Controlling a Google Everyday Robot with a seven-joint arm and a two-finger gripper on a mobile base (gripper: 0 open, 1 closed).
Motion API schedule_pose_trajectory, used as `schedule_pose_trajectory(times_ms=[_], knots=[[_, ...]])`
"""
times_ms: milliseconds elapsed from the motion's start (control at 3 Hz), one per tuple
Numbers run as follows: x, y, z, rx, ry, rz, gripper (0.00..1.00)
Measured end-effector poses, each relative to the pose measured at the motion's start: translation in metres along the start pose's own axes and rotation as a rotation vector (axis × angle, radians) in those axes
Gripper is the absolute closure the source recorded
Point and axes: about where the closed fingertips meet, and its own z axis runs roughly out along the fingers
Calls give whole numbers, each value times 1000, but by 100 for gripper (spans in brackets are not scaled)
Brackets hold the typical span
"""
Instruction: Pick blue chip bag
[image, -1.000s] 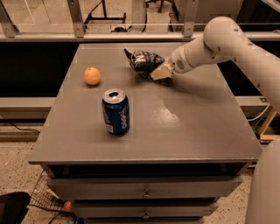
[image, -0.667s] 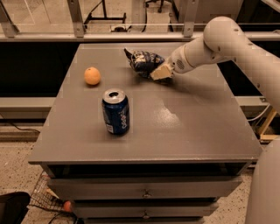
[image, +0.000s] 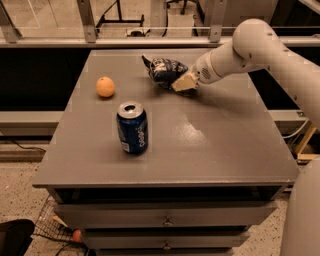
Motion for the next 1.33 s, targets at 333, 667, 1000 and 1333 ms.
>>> schedule_pose_trajectory(times_ms=[333, 667, 1000, 1333], knots=[[-24, -3, -36, -1, -6, -34, 100], [-70, -3, -93, 7, -5, -103, 100], [-93, -2, -123, 15, -3, -140, 100], [-109, -1, -149, 24, -14, -166, 100]])
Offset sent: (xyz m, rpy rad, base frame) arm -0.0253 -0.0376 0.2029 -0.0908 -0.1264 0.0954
